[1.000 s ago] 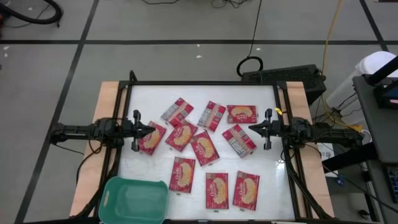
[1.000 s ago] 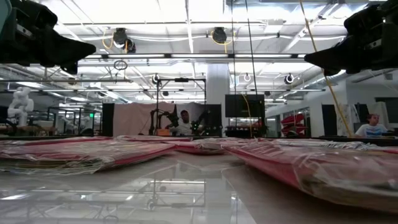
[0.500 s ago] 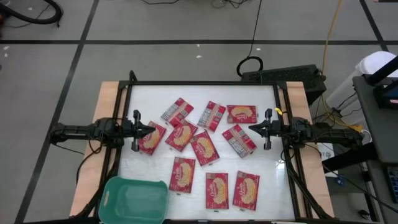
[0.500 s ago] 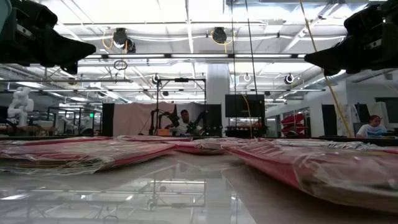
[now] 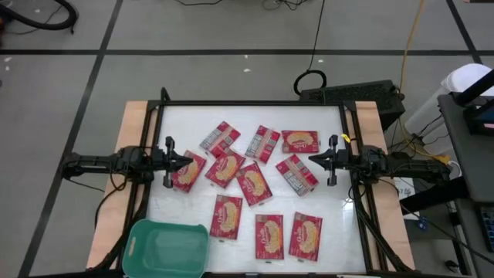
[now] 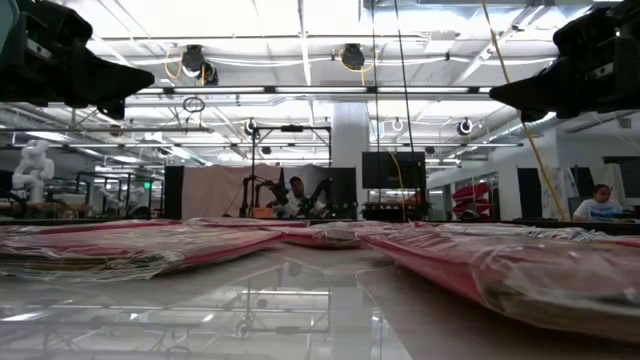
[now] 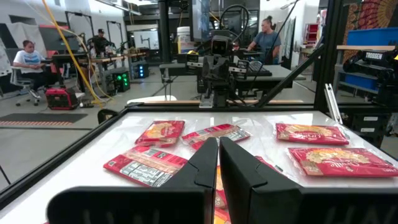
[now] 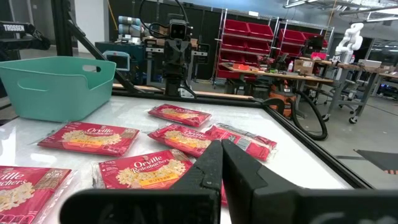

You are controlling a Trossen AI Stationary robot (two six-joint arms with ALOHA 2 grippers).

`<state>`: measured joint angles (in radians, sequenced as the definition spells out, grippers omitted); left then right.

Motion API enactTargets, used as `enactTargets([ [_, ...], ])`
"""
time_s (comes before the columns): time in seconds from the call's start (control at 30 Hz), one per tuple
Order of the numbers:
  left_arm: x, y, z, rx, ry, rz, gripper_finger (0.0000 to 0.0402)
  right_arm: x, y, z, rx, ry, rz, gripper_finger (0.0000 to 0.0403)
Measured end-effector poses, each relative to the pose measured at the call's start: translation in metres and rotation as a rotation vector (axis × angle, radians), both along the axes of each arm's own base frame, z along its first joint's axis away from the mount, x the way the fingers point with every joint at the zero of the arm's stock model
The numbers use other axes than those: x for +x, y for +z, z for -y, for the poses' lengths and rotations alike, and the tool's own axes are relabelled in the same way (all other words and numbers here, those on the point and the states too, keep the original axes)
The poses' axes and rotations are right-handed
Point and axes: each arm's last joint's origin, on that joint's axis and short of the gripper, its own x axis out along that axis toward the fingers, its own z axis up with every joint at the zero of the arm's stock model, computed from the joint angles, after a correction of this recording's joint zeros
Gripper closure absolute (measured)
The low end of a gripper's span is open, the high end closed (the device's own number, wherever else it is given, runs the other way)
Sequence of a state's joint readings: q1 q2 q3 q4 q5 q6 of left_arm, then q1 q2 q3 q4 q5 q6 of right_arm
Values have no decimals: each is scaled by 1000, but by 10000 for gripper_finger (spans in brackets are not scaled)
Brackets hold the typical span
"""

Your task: Sort popcorn bags into baskets

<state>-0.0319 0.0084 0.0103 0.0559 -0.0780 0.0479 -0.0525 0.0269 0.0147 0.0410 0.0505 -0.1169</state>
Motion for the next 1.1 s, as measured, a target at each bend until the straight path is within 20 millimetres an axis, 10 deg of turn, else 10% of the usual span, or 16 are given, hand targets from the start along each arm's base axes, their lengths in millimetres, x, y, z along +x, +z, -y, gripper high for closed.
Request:
enactTargets([
  [1.1,0,1,0,5,17,7,378,0,0,0,0,0,0,403],
])
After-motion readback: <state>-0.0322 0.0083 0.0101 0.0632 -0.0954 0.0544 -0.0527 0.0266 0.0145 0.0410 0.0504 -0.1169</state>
